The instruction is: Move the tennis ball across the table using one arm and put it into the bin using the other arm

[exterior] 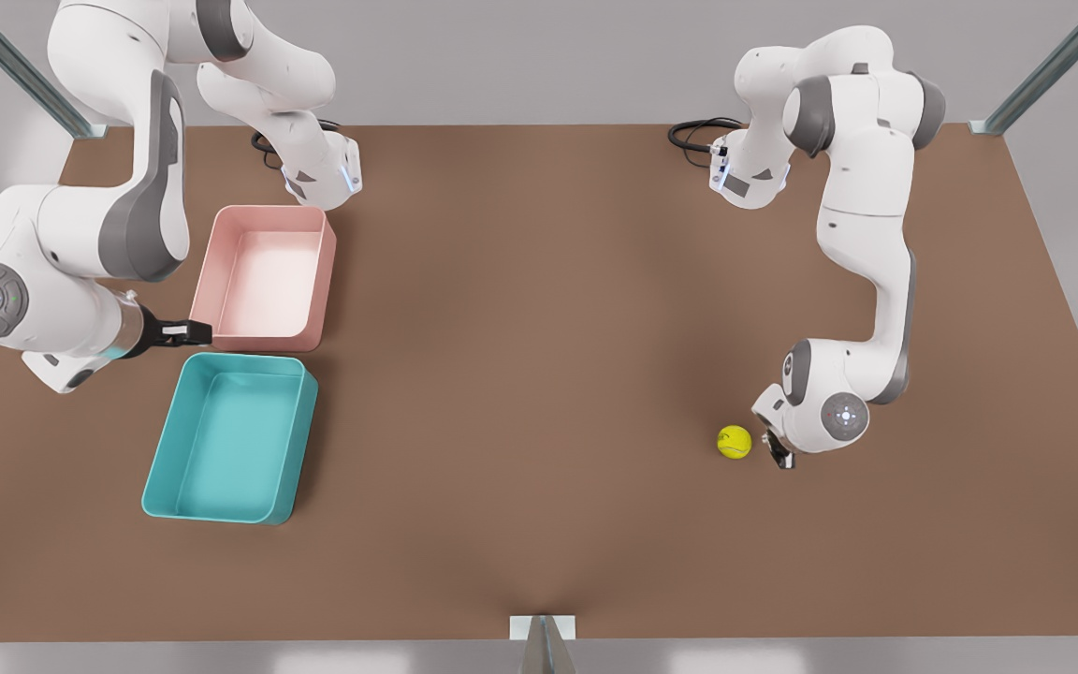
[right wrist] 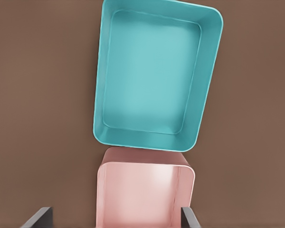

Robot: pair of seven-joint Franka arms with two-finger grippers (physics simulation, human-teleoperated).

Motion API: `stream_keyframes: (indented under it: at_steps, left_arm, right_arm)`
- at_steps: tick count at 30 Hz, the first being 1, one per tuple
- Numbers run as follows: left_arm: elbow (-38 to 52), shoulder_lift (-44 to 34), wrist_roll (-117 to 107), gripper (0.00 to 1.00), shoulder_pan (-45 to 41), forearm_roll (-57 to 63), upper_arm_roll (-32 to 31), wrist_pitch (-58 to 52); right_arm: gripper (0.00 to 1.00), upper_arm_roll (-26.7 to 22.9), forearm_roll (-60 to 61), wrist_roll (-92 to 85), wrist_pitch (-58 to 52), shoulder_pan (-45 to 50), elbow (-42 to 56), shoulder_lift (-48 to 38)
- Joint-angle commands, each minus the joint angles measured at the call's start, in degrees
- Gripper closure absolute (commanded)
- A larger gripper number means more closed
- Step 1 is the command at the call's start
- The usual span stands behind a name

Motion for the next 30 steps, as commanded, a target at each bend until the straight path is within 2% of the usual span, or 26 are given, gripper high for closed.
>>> stream_keyframes:
  at_steps: [1, 9, 13, 15, 22, 23, 24, 26, 27, 28, 30]
  left_arm:
    - [0.10, 0.36, 21.13, 0.79, 0.09, -0.08, 0.00, 0.75]
    - [-0.08, 2.03, 10.94, 0.79, -0.70, -0.26, 0.00, 3.03]
    - [-0.08, -0.60, -23.76, 0.79, -10.72, -0.08, -0.17, 3.03]
    - [0.63, -1.31, -43.65, 0.79, -11.08, -0.17, -5.01, 3.03]
    - [1.42, -2.45, -43.82, 0.79, -8.62, -0.17, -3.87, 1.81]
    - [4.83, -5.79, -43.91, 0.79, -8.62, 0.01, -1.59, -9.59]
    - [12.39, -9.12, -46.89, 0.79, -8.44, 0.18, 0.44, -26.82]
    - [26.63, -15.98, -72.71, 0.79, -7.21, -0.08, 0.44, -51.00]
    - [29.72, -19.23, -85.21, 0.00, -7.12, -0.26, 0.35, -57.52]
    - [28.40, -20.56, -85.30, 0.00, -6.77, 0.78, 0.61, -64.02]
    - [25.33, -24.69, -113.70, 0.00, -5.80, -3.77, 0.62, -56.64]
  right_arm:
    - [0.00, 0.07, 0.07, 0.17, -0.03, -0.05, 0.13, 0.06]
    - [0.00, 0.07, -0.02, 0.09, -0.03, -0.05, 0.13, 0.06]
    - [0.00, -0.02, 0.07, 0.09, -0.03, -0.05, 0.13, 0.06]
    - [0.00, -0.02, 0.07, 0.09, -0.03, -0.05, 0.13, 0.15]
    - [0.00, 0.07, 0.24, 0.26, -0.03, 0.13, 0.04, 1.29]
    - [0.00, 0.16, -0.19, 0.44, 0.05, 3.90, 0.13, 3.75]
    - [0.00, 0.07, 0.16, 1.58, 1.63, 9.53, 0.22, 5.51]
    - [0.00, 0.16, 4.81, 13.87, 10.68, 14.89, 0.13, 11.83]
    - [0.00, 0.16, 5.52, 19.68, 14.20, 16.56, 0.13, 13.95]
    - [0.00, 0.16, 7.89, 23.28, 17.54, 16.74, 0.04, 16.41]
    - [0.00, 0.16, 9.74, 30.05, 25.71, 18.59, 0.04, 21.50]
